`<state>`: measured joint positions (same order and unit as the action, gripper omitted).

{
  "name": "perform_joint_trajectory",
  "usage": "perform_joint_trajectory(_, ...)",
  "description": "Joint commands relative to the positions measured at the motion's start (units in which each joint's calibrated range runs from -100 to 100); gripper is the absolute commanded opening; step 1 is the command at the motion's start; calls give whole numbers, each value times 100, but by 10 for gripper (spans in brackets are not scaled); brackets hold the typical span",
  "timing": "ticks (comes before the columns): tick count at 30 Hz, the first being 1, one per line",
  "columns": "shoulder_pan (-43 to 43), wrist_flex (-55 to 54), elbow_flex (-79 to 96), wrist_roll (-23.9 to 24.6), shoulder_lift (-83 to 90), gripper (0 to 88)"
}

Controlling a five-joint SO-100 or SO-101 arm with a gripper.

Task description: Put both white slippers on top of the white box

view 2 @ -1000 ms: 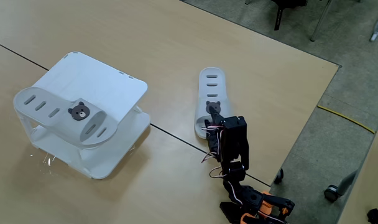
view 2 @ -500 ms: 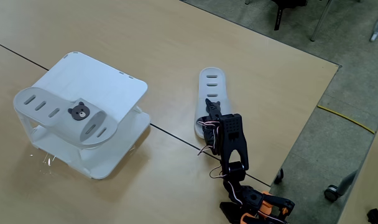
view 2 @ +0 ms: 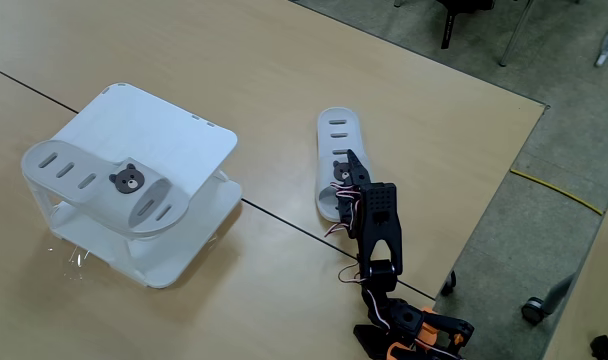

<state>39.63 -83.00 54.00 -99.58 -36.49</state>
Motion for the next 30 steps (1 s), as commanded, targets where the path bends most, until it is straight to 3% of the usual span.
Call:
perform_joint_trajectory(1, -7, 9, -91, -42, 120, 135)
perform_joint_trajectory(3, -7, -8, 108, -42, 128, 0)
perform_joint_trajectory(11, -97, 268, -199, -42, 961, 8)
perform_joint_trajectory(21, -122, 4642, -1832, -42, 4663, 8)
perform_joint_trajectory(30, -213, 7498, -4123, -42, 5925, 8)
